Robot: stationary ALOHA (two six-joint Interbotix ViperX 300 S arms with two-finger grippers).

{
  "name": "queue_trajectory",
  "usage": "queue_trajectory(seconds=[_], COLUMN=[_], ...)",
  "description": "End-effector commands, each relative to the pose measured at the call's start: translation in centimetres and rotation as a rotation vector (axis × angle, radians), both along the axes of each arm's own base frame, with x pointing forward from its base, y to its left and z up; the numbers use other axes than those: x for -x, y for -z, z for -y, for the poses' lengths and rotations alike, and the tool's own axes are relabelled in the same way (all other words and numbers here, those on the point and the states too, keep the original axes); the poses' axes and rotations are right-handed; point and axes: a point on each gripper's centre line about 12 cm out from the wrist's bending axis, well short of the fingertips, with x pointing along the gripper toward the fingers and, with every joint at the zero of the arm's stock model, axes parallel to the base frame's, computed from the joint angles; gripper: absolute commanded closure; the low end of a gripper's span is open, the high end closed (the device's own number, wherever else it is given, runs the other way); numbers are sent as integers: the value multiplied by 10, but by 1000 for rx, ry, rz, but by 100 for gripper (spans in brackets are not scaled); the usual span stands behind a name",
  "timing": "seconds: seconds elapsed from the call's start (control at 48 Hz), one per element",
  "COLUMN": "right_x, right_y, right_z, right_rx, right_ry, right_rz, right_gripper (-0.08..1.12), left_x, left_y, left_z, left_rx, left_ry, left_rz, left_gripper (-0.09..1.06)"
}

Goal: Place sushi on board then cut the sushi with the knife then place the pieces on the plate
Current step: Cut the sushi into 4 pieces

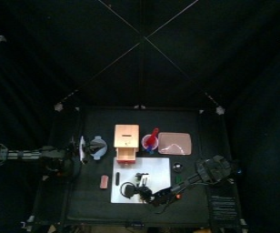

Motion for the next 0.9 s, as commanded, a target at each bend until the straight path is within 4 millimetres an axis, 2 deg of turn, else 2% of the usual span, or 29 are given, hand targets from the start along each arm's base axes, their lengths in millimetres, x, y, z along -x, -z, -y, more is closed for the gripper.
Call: queue_trajectory(seconds=[0.021, 0.521, 0.688, 0.896], right_x=[-3, -5, -7, -9], right_y=[-15, -18, -23, -27], right_z=[0, 1, 2, 3], right_rx=[-14, 38, 36, 35], right_ry=[10, -72, -47, -29], right_rz=[33, 0, 18, 32], right_gripper=[23, 23, 23, 23], left_x=[-2, -1, -1, -2], left_y=[-11, -16, -12, -11], left_z=[-1, -3, -3, 0], left_rx=[-10, -2, 77, 84], left_ry=[-4, -18, -8, 11], left_rz=[31, 64, 70, 68], left_gripper=[63, 63, 63, 63])
